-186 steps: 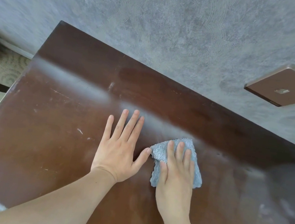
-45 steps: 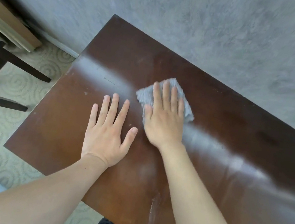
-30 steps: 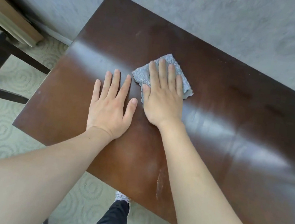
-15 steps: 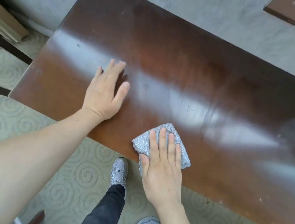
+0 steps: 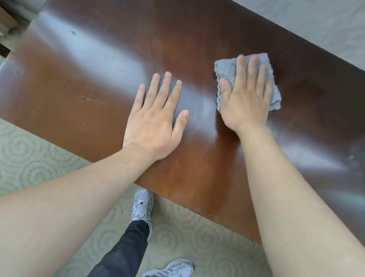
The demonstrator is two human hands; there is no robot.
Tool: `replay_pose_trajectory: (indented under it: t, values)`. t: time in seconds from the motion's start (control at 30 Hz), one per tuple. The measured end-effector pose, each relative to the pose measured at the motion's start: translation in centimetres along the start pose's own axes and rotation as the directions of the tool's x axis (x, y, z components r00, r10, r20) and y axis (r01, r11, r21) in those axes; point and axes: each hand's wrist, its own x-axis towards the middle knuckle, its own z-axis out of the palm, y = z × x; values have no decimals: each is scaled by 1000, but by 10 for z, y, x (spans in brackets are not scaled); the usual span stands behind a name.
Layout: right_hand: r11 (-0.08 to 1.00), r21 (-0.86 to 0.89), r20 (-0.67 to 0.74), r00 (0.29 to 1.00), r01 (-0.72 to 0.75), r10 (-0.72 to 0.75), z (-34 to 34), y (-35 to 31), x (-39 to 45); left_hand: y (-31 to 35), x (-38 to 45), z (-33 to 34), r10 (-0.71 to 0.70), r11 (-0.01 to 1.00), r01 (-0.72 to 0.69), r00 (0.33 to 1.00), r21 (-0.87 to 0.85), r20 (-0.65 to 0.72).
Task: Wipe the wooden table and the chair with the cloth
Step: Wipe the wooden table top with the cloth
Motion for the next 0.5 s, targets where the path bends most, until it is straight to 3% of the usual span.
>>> replay_pose_trajectory:
  t: [0.13,0.37,0.5]
  values:
    - [998,14,-36,998,-60,60,3,19,-26,23,5,6,33,999,-33,999,-5,29]
    - [994,60,25,996,-88,86,48,-5,-208,12,-4,10,-11,997,5,997,78,76]
    - [996,35,48,995,-87,85,46,-2,-194,14,-1,9,-13,998,8,997,65,81]
